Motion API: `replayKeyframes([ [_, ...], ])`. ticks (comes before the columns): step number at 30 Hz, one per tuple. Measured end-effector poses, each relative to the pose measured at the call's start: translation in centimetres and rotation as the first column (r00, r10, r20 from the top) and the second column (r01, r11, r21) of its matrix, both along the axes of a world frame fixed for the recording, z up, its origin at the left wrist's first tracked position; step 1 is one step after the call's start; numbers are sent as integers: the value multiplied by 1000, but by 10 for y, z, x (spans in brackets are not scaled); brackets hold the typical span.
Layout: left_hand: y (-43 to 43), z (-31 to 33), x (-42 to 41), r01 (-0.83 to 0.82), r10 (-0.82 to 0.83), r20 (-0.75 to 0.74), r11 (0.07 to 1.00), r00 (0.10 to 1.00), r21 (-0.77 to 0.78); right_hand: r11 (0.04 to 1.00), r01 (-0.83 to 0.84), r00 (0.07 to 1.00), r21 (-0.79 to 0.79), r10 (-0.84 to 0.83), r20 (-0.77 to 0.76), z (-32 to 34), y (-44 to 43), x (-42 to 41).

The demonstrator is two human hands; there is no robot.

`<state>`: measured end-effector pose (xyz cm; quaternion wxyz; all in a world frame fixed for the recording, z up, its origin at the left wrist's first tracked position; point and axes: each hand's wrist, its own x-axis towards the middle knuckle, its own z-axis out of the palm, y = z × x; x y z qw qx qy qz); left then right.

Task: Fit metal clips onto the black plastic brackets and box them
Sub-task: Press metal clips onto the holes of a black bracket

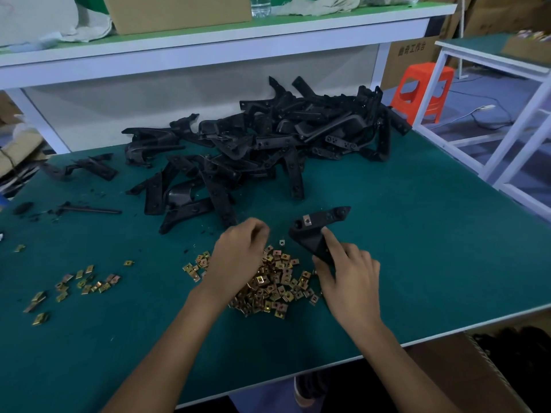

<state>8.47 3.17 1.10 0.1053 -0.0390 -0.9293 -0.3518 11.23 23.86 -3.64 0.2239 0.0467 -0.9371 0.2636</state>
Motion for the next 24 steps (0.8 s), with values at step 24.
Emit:
replayKeyframes([
  [24, 1, 26, -18, 70, -111, 110, 944, 988, 323, 984, -85, 995, 158, 92, -38, -1, -3, 2],
])
